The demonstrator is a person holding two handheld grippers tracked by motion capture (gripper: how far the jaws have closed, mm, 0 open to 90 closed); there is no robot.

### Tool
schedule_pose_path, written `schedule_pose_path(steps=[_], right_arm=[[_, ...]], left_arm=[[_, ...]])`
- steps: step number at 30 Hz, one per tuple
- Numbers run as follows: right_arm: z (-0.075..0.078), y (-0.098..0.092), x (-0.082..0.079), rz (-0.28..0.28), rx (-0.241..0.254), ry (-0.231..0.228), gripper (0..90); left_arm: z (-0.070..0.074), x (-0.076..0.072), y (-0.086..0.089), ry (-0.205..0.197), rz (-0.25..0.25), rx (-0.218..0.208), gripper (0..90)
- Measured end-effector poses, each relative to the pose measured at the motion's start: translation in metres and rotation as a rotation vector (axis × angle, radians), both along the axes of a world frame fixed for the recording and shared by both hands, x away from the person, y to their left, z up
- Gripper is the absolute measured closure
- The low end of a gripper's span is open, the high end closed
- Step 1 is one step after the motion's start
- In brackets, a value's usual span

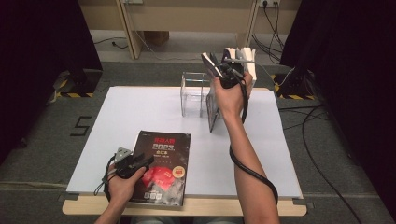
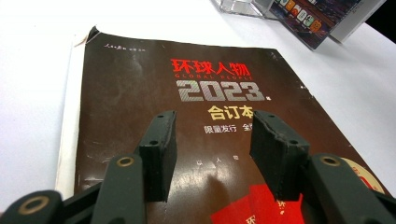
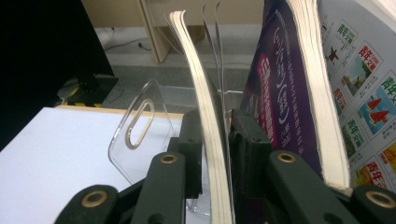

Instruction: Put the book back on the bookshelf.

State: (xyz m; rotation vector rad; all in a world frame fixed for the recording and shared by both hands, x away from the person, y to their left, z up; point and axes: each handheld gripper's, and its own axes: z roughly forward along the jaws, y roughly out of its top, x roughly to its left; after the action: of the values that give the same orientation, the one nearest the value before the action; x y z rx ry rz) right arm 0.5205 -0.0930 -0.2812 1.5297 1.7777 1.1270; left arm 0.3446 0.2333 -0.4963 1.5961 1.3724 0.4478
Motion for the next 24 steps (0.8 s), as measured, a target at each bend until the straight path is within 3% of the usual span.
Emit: schedule_pose_path(steps=[5, 14, 19, 24], right_arm=[[0.0029, 0.0041, 0.0049, 0.003, -0.040, 0.027, 74.2], [0.0050, 0.0093, 0.0090, -0.036, -0.121, 0.060, 83.4], [0.0037, 0.0087, 0.0096, -0.054, -0.116, 0.034, 84.6], [0.0036, 0.0093, 0.0100, -0.069, -0.100, -0.028, 84.7]], left_arm=[[-0.0003, 0.0003, 0.0002, 0.002, -0.001, 0.001, 49.9], [-0.0001, 0.0001, 0.0002, 0.001, -0.002, 0.003, 49.9], [0.0003, 0.0001, 0.0010, -0.001, -0.001, 0.004, 50.0], [-0.0005, 0.0009, 0.0011, 0.006, -0.003, 0.007, 50.1]])
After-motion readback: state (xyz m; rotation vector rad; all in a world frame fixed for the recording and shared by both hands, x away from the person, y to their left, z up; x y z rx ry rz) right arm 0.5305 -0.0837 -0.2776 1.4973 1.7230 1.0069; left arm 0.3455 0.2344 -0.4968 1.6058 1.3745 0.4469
